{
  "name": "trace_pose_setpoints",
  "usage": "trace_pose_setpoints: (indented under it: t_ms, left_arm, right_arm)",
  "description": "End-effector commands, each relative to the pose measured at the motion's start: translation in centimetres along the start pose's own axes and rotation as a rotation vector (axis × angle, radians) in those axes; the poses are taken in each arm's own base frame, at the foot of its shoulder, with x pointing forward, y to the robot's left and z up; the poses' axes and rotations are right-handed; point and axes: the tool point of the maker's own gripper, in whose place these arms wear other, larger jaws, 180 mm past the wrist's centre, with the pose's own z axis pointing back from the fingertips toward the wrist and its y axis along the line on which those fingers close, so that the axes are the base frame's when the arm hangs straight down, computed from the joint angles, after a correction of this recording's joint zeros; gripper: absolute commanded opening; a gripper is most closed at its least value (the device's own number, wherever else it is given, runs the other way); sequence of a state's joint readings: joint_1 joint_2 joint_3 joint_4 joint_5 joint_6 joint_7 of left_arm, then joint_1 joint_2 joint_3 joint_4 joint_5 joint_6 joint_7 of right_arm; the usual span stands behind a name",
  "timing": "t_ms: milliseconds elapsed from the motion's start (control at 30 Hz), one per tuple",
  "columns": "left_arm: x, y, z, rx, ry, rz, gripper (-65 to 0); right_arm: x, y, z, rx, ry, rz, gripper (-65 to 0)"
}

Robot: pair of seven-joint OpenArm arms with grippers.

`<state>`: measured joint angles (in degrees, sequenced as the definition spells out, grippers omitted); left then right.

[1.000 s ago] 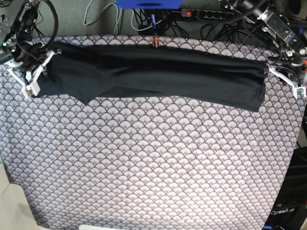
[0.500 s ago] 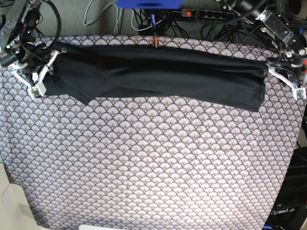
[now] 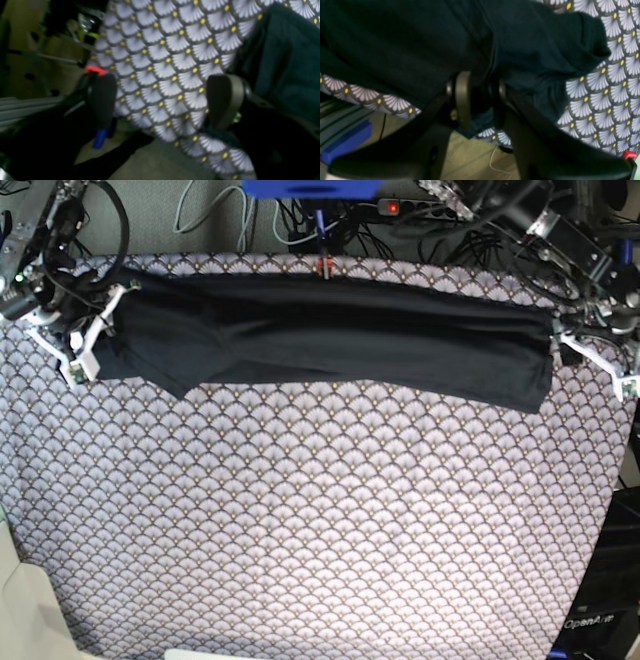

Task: Fold the T-shirt properly
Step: 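Lower the left gripper onto the strip's end and grasp it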

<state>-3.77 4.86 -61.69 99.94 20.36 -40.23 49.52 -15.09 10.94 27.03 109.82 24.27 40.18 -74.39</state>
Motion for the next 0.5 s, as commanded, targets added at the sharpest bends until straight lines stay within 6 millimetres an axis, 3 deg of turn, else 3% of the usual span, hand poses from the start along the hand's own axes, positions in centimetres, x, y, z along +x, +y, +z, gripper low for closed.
trace_pose_setpoints:
  t_ms: [0, 200, 367, 467]
  left_arm:
    - [1.5, 0.2, 0.0, 0.003, -0.045, 0.008, -13.5]
    - [1.8, -0.8, -0.2, -0.018, -0.05, 0.025, -20.7]
    - [2.9, -0.4, 0.8, 0.006, -0.086, 0.022, -21.3]
    - [3.5, -1.5, 1.1, -0.012, -0.072, -0.01, -21.2]
  right_arm:
    - [0.7, -0.5, 0.5, -0.018, -0.021, 0.011, -48.8]
    - [0.7, -0.5, 0.5, -0.018, -0.021, 0.011, -48.8]
    - [0.7, -0.5, 0.5, -0.018, -0.021, 0.011, -48.8]
    - [0.7, -0.5, 0.5, -0.018, -0.021, 0.011, -48.8]
